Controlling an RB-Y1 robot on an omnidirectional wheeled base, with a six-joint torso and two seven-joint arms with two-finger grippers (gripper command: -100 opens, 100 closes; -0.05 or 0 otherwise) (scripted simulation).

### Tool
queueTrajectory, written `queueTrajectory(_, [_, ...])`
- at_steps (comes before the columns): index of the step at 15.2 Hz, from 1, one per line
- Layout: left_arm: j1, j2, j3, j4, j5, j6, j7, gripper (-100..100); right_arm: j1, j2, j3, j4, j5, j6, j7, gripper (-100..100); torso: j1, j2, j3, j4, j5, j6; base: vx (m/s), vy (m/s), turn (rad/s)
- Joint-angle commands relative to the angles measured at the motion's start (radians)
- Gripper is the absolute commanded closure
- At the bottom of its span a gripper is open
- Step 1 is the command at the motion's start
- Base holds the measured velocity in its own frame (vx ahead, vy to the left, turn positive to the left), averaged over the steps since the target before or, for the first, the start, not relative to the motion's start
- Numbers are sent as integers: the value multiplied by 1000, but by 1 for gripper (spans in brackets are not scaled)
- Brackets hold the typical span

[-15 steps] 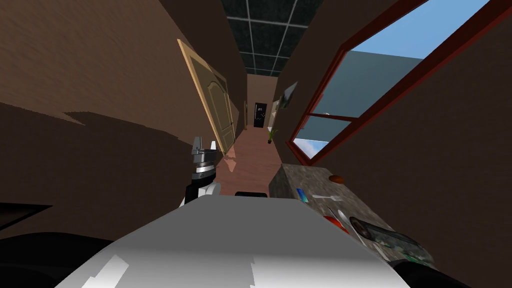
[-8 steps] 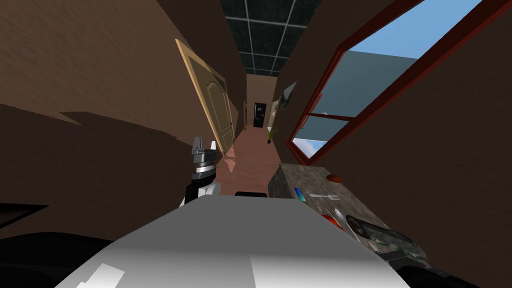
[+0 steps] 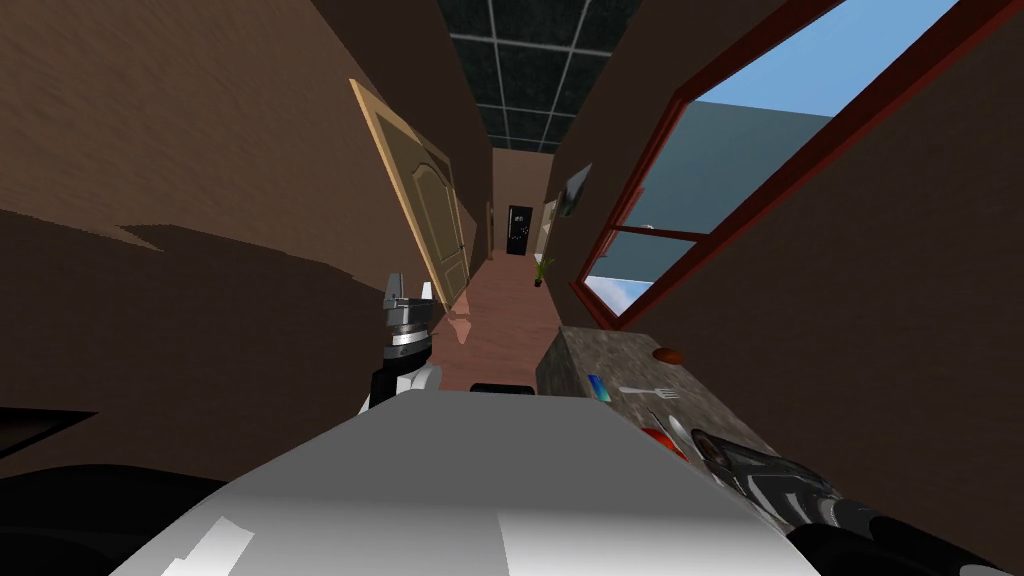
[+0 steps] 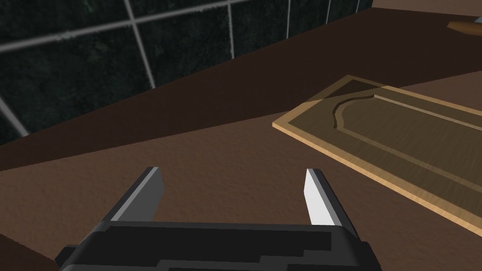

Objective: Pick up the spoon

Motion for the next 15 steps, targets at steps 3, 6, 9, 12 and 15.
queueTrajectory(3, [0,0,0,0,0,0,0,0,-58,-2,-6,39,-93,85,14,-100,0,0,0,0,0,0,-3,6,-8])
queueTrajectory(6, [0,0,0,0,0,0,0,0,-88,-4,-10,63,-167,136,29,-100,0,0,0,0,0,0,-2,1,-4])
queueTrajectory(9, [0,0,0,0,0,0,0,0,-120,-6,-13,89,-246,184,46,-100,0,0,0,0,0,0,-1,1,-4])
queueTrajectory(12, [0,0,0,0,0,0,0,0,-154,-7,-17,117,-323,233,63,-100,-1,0,0,0,0,0,-4,1,-5])
queueTrajectory(15, [0,0,0,0,0,0,0,0,-190,-8,-21,147,-390,274,82,-100,0,0,0,0,0,0,-1,0,-4])
